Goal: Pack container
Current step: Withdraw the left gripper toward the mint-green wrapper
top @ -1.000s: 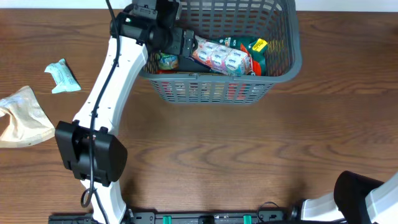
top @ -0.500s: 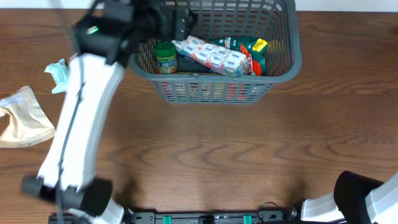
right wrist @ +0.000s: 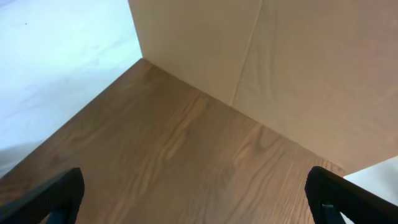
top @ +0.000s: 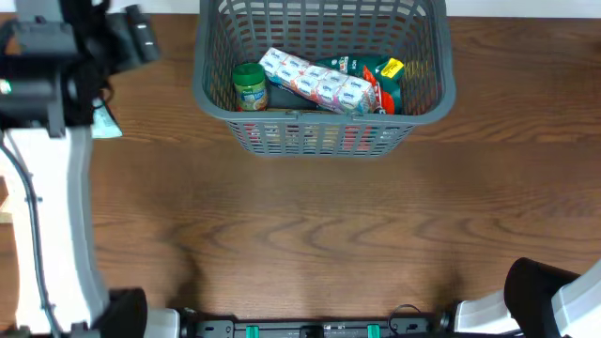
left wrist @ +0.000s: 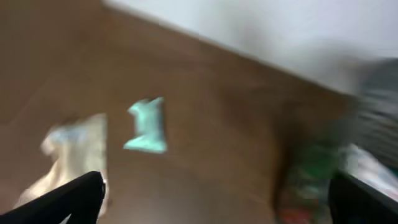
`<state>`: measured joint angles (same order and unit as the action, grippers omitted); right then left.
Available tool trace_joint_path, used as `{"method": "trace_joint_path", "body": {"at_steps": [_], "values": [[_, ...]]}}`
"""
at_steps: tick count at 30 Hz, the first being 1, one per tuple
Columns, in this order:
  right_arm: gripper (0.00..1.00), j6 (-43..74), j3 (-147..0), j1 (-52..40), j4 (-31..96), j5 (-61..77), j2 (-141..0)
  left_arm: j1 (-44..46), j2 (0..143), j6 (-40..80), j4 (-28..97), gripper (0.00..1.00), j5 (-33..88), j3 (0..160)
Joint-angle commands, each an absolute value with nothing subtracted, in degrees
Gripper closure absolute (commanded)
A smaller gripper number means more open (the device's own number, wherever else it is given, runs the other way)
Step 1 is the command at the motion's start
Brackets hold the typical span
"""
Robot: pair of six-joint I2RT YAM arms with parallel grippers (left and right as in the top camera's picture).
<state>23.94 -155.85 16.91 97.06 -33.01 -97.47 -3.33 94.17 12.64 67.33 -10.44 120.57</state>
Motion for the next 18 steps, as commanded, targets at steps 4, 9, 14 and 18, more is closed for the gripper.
{"method": "trace_joint_path", "body": {"at_steps": [4, 9, 14, 18], "values": [[0.01, 24.8, -155.8, 17.2, 97.2, -33.6, -97.6, -11.9, 101.0, 15.5, 69.4, 0.01, -12.7, 119.6], [0.01, 24.8, -155.8, 17.2, 97.2, -33.6, -97.6, -15.9, 107.3, 14.0, 69.2, 0.01, -12.7, 119.6], [0.01, 24.8, -155.8, 17.2, 97.2, -33.6, -97.6, -18.0, 114.8, 13.3, 68.9, 0.01, -12.7, 119.6], [0.01, 24.8, -155.8, 17.2, 97.2, -33.6, -97.6, -18.8, 120.2, 13.3, 68.4, 0.01, -12.7, 119.6]]}}
